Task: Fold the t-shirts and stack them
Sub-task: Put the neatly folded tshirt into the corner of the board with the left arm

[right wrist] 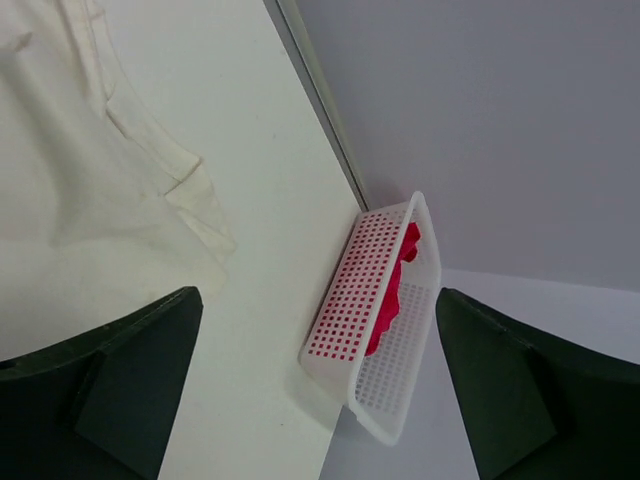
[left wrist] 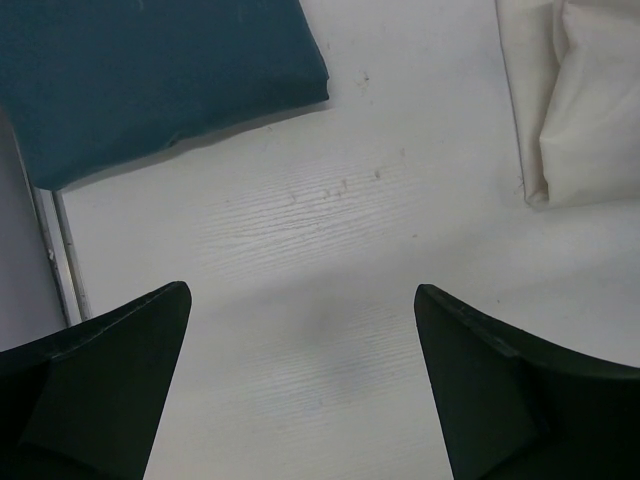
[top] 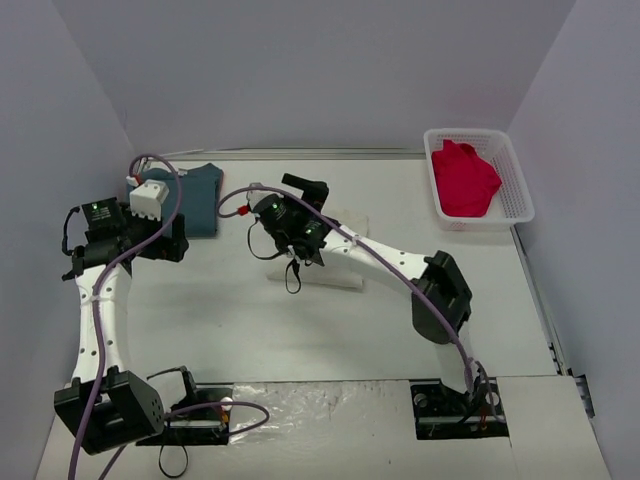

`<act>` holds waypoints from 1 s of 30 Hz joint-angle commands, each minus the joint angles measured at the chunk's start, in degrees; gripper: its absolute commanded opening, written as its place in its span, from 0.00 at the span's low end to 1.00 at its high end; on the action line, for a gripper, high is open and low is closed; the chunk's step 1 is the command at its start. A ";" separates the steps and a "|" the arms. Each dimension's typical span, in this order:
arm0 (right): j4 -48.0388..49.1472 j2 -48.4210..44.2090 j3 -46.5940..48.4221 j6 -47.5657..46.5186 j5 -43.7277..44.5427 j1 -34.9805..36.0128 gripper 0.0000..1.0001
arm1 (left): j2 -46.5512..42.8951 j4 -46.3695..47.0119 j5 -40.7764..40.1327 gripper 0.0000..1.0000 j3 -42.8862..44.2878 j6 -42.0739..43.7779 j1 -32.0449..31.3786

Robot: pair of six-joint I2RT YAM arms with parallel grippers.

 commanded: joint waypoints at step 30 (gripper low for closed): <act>-20.40 10.18 1.72 12.59 -39.36 5.05 0.73 | 0.72 3.69 12.67 0.94 -3.22 -11.20 12.08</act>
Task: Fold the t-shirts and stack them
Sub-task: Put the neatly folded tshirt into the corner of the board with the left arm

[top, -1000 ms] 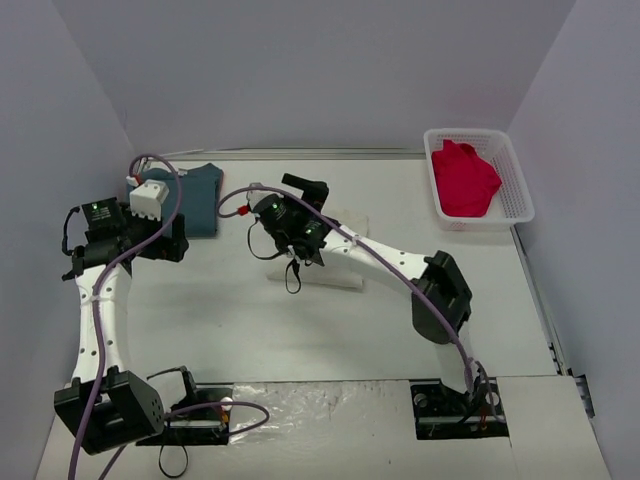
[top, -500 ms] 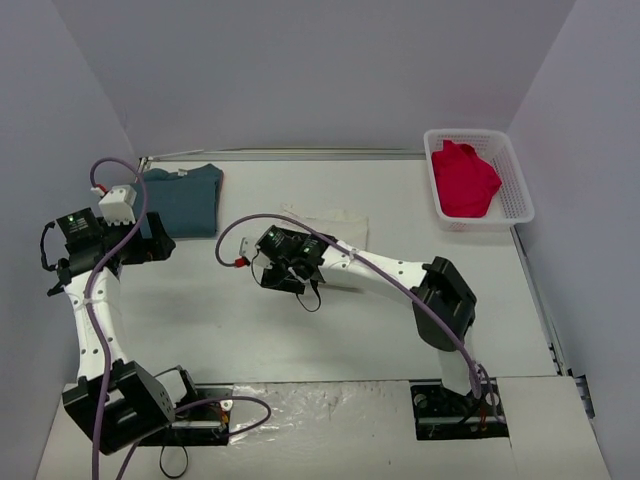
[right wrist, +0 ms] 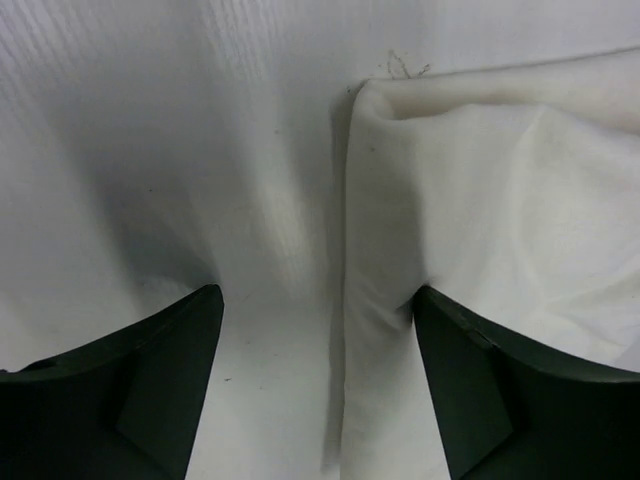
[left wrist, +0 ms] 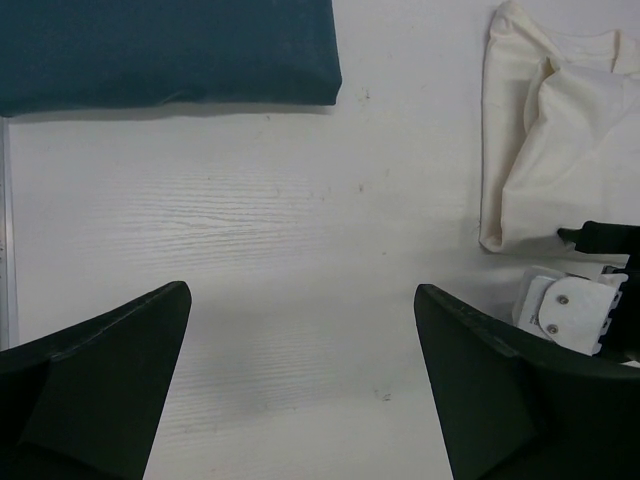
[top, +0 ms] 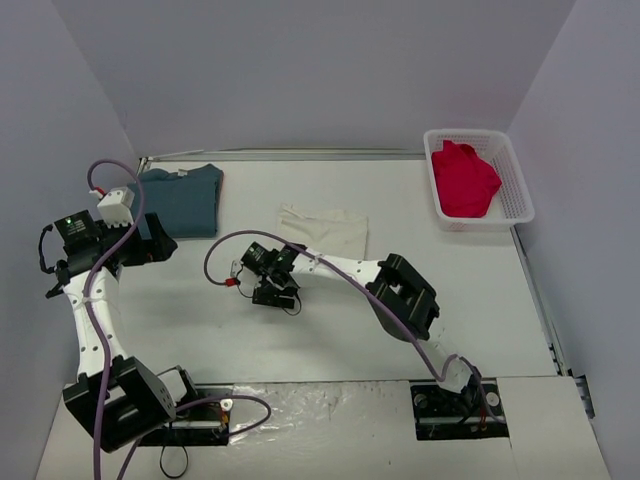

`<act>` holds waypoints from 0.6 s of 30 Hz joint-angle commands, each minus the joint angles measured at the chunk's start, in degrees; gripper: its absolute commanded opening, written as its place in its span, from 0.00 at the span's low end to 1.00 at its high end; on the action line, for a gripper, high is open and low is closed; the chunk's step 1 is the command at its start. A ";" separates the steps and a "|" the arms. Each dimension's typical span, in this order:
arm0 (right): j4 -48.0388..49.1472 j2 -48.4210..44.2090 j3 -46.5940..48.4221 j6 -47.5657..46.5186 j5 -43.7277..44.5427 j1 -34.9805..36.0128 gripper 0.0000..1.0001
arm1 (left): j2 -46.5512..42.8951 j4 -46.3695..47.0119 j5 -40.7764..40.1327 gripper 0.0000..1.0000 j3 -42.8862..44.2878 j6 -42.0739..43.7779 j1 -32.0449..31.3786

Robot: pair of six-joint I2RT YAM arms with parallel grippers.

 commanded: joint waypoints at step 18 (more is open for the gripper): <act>-4.58 1.12 6.65 -1.85 8.66 0.29 0.00 | 9.05 -5.21 15.15 0.94 1.64 2.79 -0.76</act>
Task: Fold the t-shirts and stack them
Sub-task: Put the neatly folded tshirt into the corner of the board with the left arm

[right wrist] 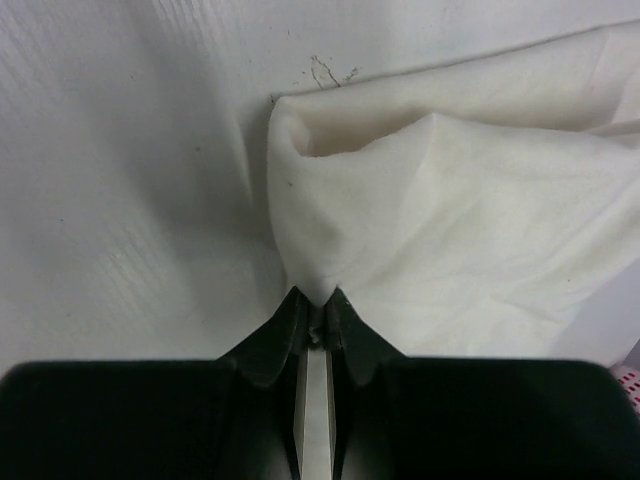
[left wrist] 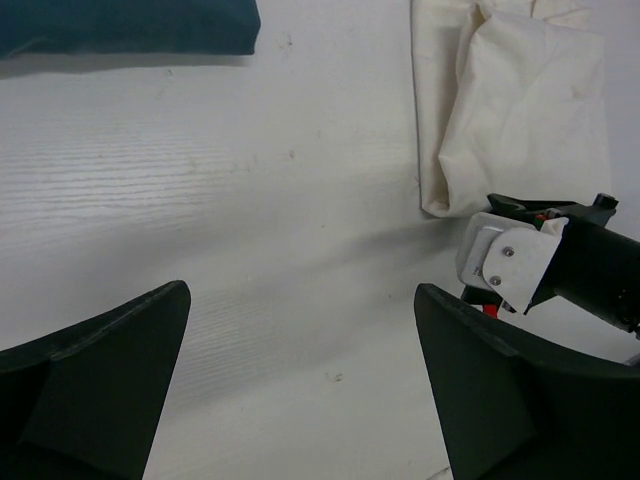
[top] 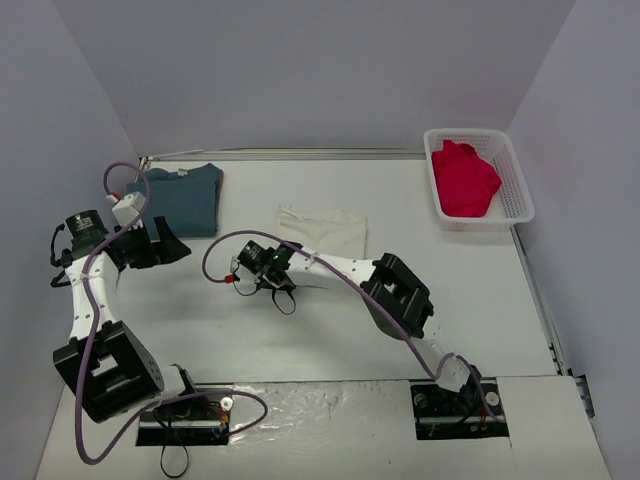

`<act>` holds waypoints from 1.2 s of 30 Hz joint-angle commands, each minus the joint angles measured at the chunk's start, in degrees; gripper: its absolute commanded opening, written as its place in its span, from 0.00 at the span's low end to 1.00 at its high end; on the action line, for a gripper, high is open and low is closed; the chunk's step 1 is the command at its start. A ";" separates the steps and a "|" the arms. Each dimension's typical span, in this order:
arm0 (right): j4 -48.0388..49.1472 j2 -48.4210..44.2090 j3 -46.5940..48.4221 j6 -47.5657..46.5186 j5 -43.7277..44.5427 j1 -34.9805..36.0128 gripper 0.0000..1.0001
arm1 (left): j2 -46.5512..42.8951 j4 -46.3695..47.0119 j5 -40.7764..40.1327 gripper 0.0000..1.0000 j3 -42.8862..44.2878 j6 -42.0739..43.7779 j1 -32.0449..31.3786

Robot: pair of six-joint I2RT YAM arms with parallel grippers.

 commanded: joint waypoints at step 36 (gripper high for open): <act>-13.58 -4.08 6.90 -5.42 3.00 2.39 0.00 | 43.04 44.03 13.67 0.94 2.08 -58.05 -31.58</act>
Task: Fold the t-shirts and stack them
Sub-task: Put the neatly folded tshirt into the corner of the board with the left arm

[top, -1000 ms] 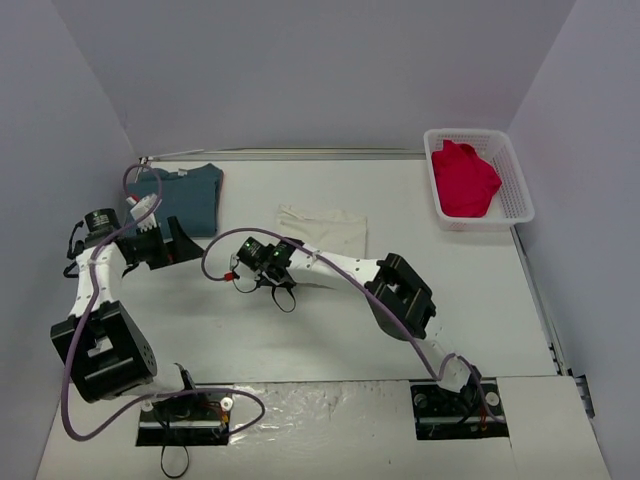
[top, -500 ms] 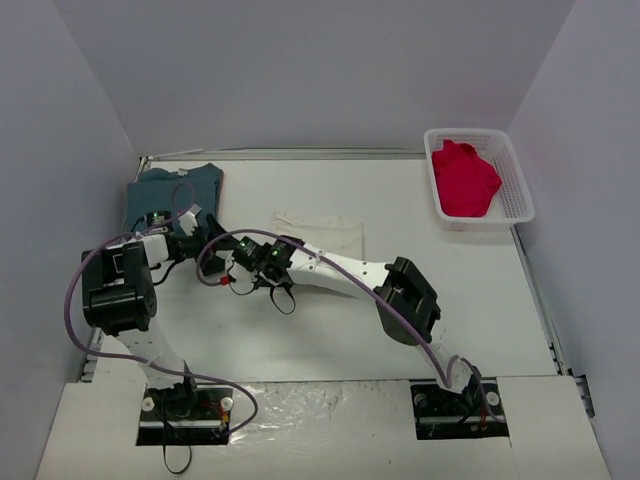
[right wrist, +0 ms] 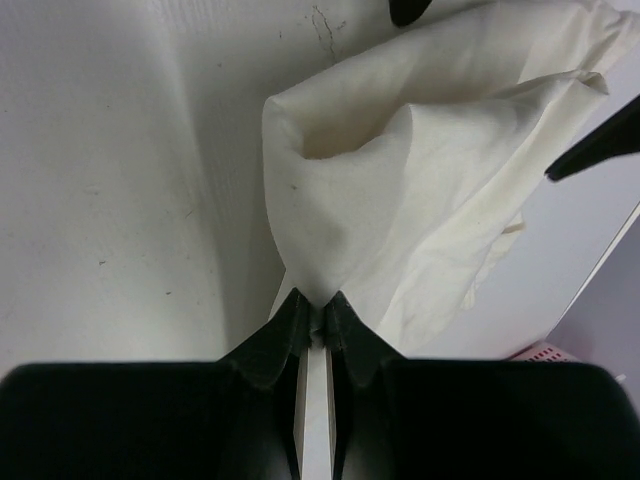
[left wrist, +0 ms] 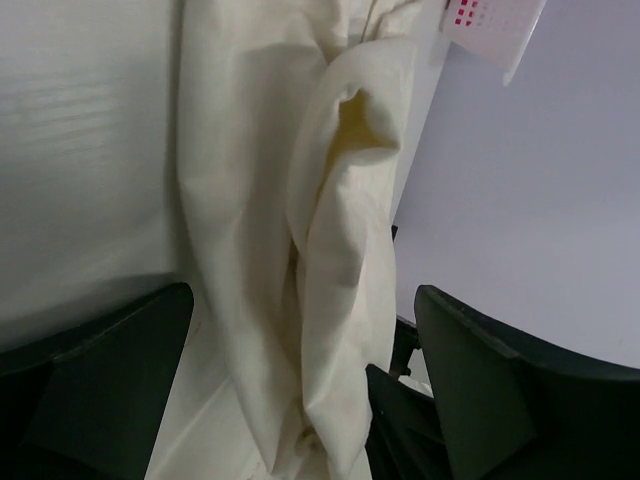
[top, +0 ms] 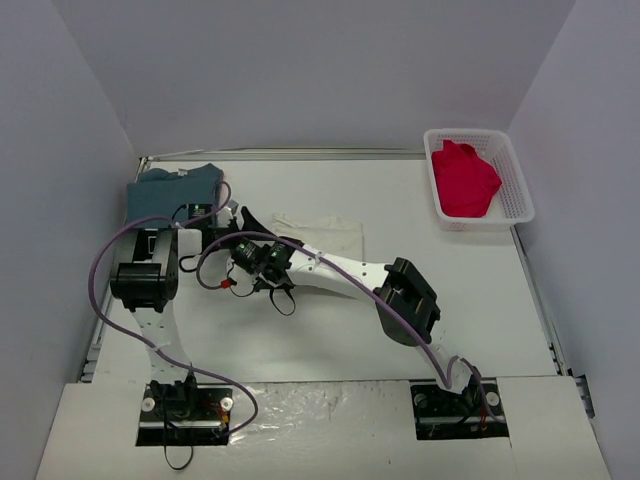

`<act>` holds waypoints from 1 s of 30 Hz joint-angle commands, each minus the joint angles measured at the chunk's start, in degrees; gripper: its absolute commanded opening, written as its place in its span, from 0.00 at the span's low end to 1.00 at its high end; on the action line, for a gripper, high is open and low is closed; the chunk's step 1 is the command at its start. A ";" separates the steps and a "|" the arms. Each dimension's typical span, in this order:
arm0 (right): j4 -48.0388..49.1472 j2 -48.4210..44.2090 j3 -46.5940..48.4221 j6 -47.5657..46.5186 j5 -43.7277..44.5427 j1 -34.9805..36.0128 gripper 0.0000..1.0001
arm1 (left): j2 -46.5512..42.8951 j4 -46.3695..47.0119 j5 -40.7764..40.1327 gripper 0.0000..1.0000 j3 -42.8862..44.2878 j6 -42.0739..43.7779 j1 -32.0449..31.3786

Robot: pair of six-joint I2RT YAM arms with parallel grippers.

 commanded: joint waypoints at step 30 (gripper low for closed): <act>-18.87 -30.61 -18.58 -10.02 -26.41 -30.51 0.70 | 4.99 -40.39 -12.43 0.02 25.72 28.90 -8.91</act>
